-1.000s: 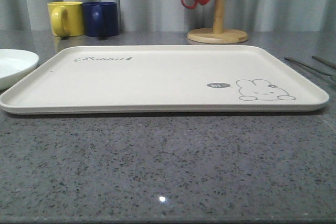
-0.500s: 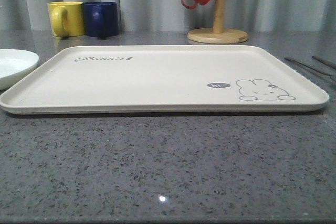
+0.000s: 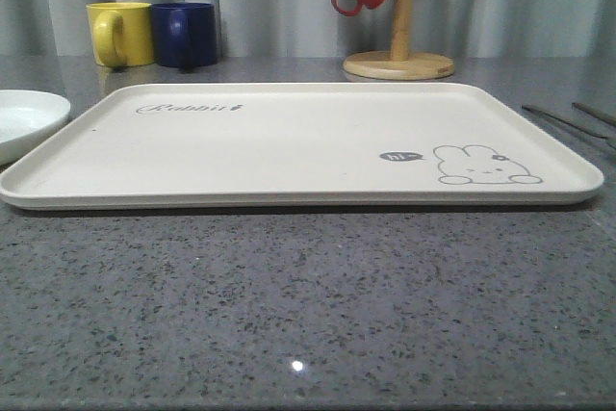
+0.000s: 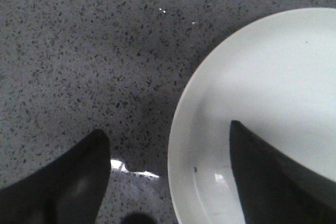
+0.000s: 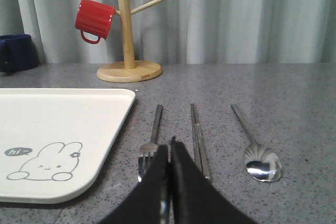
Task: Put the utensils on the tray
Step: 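Grasp the white plate rim with the left gripper and lift it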
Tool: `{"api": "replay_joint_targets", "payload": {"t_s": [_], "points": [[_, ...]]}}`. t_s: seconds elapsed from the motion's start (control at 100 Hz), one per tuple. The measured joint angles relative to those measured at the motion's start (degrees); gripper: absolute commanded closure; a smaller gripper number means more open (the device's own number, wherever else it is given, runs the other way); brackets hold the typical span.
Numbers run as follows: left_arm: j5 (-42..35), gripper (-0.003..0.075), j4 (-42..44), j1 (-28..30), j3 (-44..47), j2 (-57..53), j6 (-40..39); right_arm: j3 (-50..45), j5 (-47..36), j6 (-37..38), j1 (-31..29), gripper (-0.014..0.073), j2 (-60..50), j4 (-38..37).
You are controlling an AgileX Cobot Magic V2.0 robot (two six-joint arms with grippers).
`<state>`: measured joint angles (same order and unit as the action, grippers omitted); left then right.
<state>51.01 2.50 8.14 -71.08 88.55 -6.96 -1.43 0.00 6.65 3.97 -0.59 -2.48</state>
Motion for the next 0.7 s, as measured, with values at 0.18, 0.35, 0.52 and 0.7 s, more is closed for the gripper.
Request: {"api": "replay_joint_targets", "payload": {"t_s": [0.18,0.35,0.52,0.7], "points": [[0.1,0.0257,-0.2,0.1,-1.7,5.4,0.5,0.0,0.0,0.0,0.0,0.0662,0.0,0.0],[0.4,0.0257,-0.6,0.1,-1.9,8.2,0.6,0.0,0.0,0.0,0.0,0.0662,0.0,0.0],[0.6,0.0405,-0.9,0.1,-2.3,8.7,1.3,0.0,0.0,0.0,0.0,0.0662,0.0,0.0],[0.6,0.0735,-1.3,0.1,-2.4,9.0,2.5,0.0,0.0,0.0,0.0,0.0662,0.0,0.0]]}}
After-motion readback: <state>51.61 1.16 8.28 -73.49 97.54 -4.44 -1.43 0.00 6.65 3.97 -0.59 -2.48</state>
